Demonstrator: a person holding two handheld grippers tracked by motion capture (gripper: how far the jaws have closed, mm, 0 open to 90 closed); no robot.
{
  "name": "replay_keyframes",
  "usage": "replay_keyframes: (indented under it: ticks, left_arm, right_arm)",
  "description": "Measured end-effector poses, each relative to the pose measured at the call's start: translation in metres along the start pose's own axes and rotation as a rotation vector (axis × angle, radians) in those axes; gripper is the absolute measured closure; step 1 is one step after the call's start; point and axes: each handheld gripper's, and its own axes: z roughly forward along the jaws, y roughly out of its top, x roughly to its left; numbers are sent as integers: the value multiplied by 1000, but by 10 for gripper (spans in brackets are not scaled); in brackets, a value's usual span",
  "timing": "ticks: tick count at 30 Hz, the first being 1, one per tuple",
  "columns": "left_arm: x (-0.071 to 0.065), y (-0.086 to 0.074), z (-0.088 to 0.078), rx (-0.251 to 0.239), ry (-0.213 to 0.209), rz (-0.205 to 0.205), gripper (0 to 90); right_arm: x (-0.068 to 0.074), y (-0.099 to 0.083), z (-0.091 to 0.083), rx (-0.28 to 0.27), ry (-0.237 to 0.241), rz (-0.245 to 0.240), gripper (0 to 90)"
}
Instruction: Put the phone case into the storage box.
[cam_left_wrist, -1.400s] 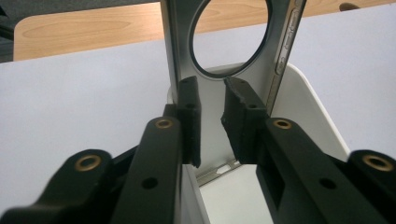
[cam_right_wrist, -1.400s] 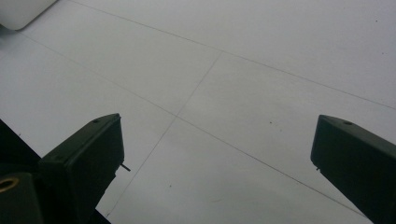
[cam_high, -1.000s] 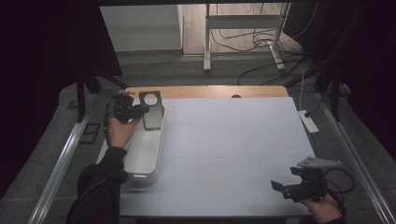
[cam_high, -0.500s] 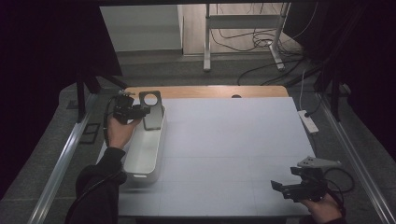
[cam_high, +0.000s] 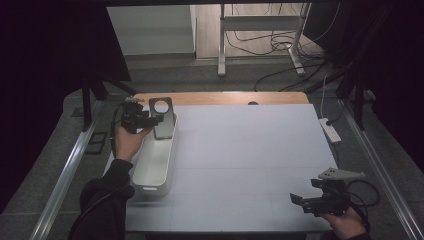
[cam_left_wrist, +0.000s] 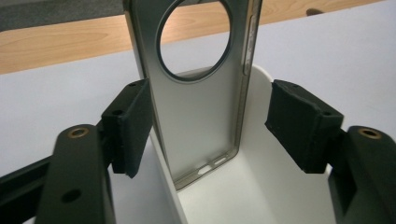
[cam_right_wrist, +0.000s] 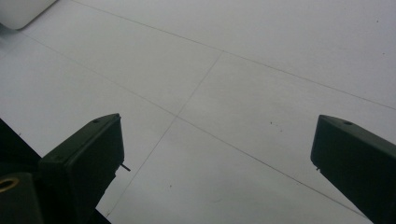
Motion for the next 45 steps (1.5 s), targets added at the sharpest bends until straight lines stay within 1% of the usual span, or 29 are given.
replay_keyframes:
  ticks: [6, 11, 15, 18, 23, 27, 33, 36, 45]
  left_arm:
    - [-2, -1, -2, -8, -10, 12, 269]
    - [-4, -2, -3, -13, -33, 18, 224]
    - [-7, -3, -3, -6, -22, 23, 185]
    - [-9, -4, -4, -10, -35, 20, 153]
    - [-11, -5, -8, -15, -38, 14, 140]
    - [-14, -7, -12, -20, -49, 14, 123]
    - [-18, -10, -13, 1, -55, 26, 96]
    - [-19, -11, -14, 2, -59, 29, 78]
    - [-21, -14, -18, 6, -69, 33, 63]
  right_arm:
    - [0, 0, 0, -1, 0, 0, 31]
    - [0, 0, 0, -1, 1, -1, 31]
    - [0, 0, 0, 1, 1, -2, 31]
    - [0, 0, 0, 1, 1, -3, 31]
    - [0, 0, 0, 1, 2, -4, 31]
    - [0, 0, 0, -1, 1, -5, 32]
    - [0, 0, 0, -5, 2, -3, 31]
    - [1, 0, 0, -5, 3, -3, 31]
    - [1, 0, -1, -9, 8, -5, 24]
